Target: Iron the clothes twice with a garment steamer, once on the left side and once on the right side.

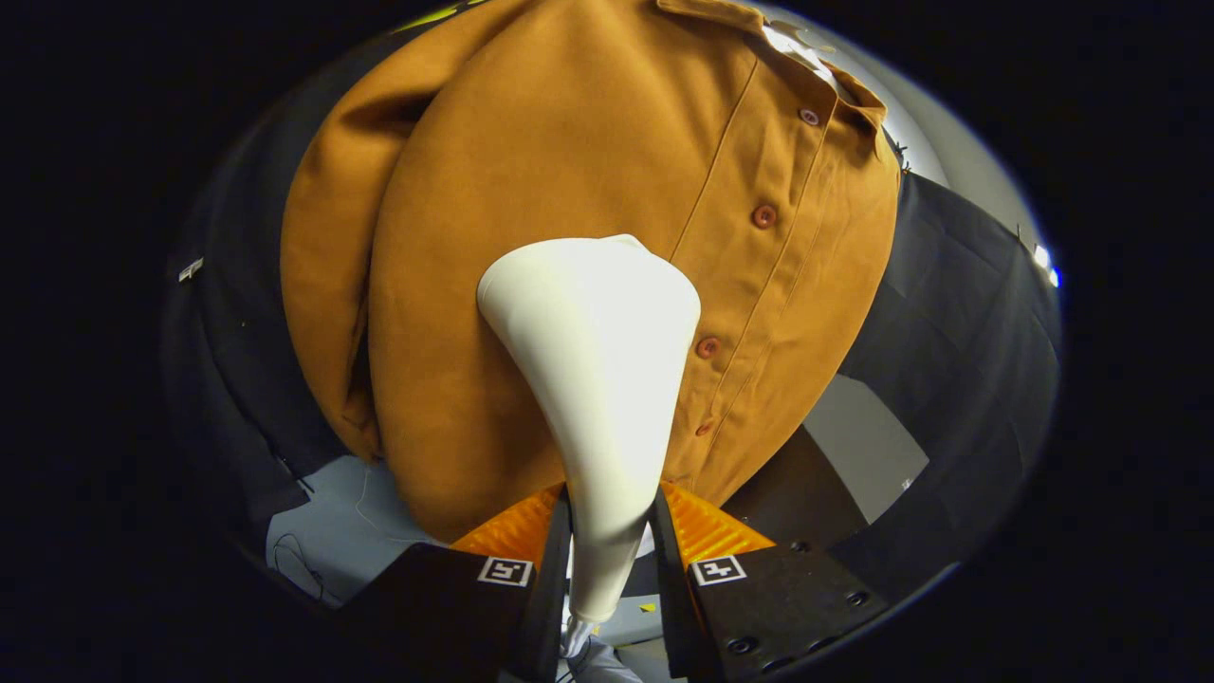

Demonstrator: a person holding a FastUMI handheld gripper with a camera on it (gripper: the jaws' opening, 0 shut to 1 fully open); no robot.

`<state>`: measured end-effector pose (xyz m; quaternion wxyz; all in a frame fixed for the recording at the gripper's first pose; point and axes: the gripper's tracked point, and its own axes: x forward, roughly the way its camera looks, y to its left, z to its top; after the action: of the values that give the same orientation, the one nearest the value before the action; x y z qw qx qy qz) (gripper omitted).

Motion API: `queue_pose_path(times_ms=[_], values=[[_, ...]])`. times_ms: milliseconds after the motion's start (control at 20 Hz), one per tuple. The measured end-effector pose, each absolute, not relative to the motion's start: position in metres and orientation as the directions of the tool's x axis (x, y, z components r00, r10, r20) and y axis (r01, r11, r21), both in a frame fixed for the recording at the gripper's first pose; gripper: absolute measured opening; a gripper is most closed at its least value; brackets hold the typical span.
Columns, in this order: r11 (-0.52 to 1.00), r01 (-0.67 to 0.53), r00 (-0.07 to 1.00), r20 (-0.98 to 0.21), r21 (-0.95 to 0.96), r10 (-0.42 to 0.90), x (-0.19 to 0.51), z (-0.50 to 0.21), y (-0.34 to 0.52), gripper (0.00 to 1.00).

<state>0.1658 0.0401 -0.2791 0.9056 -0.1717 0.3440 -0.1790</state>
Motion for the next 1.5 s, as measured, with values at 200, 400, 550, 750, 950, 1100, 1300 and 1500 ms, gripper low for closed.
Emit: queue_pose_path(times_ms=[200,400,550,750,950,1100,1300,1500], values=[[0.884,0.183,0.660,-0.613,-0.429,-0.434,0.156,-0.314,0.031,0.46],[0.889,0.160,0.633,-0.646,-0.430,-0.426,0.147,-0.330,0.029,0.46],[0.890,0.139,0.622,-0.661,-0.435,-0.420,0.141,-0.341,0.026,0.46],[0.902,0.117,0.599,-0.695,-0.415,-0.397,0.131,-0.351,0.028,0.46],[0.909,0.107,0.619,-0.689,-0.403,-0.378,0.120,-0.341,0.028,0.46],[0.912,0.126,0.644,-0.667,-0.391,-0.375,0.119,-0.318,0.028,0.46],[0.914,0.183,0.684,-0.621,-0.362,-0.383,0.119,-0.279,0.010,0.46],[0.920,0.228,0.730,-0.569,-0.318,-0.377,0.118,-0.233,-0.006,0.46]])
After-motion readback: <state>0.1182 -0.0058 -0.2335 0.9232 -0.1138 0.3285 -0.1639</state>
